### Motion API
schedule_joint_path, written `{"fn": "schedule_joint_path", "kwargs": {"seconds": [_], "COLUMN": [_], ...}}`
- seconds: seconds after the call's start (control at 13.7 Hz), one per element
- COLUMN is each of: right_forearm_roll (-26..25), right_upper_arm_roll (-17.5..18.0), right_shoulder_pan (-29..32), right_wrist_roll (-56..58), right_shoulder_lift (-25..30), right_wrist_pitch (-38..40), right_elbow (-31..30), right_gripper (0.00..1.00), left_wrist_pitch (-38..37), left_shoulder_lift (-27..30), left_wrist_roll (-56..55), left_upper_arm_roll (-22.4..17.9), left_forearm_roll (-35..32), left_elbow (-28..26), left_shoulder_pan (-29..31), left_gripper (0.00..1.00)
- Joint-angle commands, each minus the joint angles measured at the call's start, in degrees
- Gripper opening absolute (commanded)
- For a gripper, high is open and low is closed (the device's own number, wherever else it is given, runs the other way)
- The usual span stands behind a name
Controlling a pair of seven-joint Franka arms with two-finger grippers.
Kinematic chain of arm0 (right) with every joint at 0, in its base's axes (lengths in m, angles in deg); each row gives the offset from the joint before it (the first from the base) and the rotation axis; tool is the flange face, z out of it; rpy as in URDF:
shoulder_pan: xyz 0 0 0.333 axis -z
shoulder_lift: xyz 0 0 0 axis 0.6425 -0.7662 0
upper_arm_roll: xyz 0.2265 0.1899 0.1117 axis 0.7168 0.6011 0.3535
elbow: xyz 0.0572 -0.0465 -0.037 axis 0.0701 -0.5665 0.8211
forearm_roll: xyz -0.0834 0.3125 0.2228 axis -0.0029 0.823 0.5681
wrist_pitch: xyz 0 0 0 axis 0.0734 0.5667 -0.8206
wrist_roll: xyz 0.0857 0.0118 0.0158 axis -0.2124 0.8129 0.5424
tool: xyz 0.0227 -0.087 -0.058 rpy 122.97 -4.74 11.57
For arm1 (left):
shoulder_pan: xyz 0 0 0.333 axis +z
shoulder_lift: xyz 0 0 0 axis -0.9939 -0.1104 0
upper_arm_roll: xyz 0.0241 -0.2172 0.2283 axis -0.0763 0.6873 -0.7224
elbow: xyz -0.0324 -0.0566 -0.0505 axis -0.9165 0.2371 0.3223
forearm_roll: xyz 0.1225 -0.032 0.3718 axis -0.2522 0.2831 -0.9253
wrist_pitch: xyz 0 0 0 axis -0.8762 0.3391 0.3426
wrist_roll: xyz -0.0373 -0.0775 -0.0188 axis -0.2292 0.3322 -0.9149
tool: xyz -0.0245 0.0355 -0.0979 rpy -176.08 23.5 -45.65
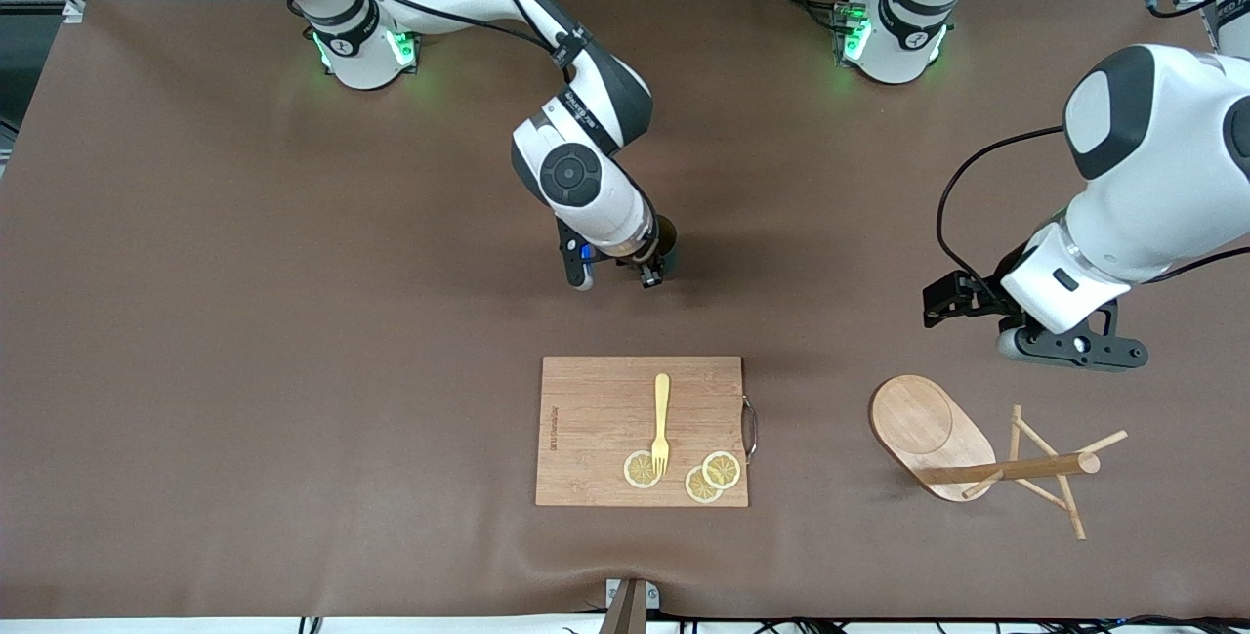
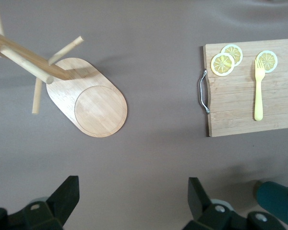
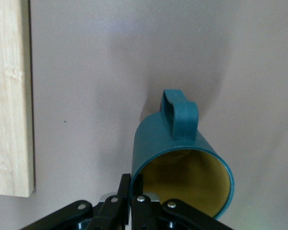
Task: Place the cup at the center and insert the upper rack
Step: 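Carry the mug with the right gripper to the table center, set down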
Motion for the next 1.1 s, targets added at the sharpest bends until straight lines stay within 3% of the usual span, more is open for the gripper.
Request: {"fn": "schedule_joint_path", "kwargs": {"seconds": [0.0,0.88,0.95,1.02], "right_forearm_roll": [-1.19,-0.93,-0.84,-0.67], "right_upper_arm_roll": [-0.84,-0.75,-0.75,-0.75], "right_shoulder_pan": [-1.90,-3.14,-2.88,-2.44], "right_wrist_roll": [-3.65,-3.47,-3.30,-3.47], "right_shoulder_lift": [-1.47,-3.32,-3.23,-3.23], "right_wrist_pitch": [-0.48,-2.68,-2.68,-2.68], "right_elbow": [1.86,1.86,1.95,1.95], "right_gripper": [0.00,0.01,0.67,1.00], "left_wrist_pitch": [0.60,2.27,2.27,2.27], "left_shoulder_lift": [-1.57,-2.28,-2.28,-2.28], "left_wrist_roll": [-0.87,-3.94,-3.94,-3.94], "left_upper_arm_roll": [0.00,0.00,0.00,0.00], "left_forearm_roll": [0.92,0.83,0.92,0.83], "left_elbow": [0.55,0.55,0.55,0.55], "left_shoulder_pan": [-0.38,-3.19,-3.19,-3.19], "left_gripper": [1.00,1.00,1.00,1.00]}}
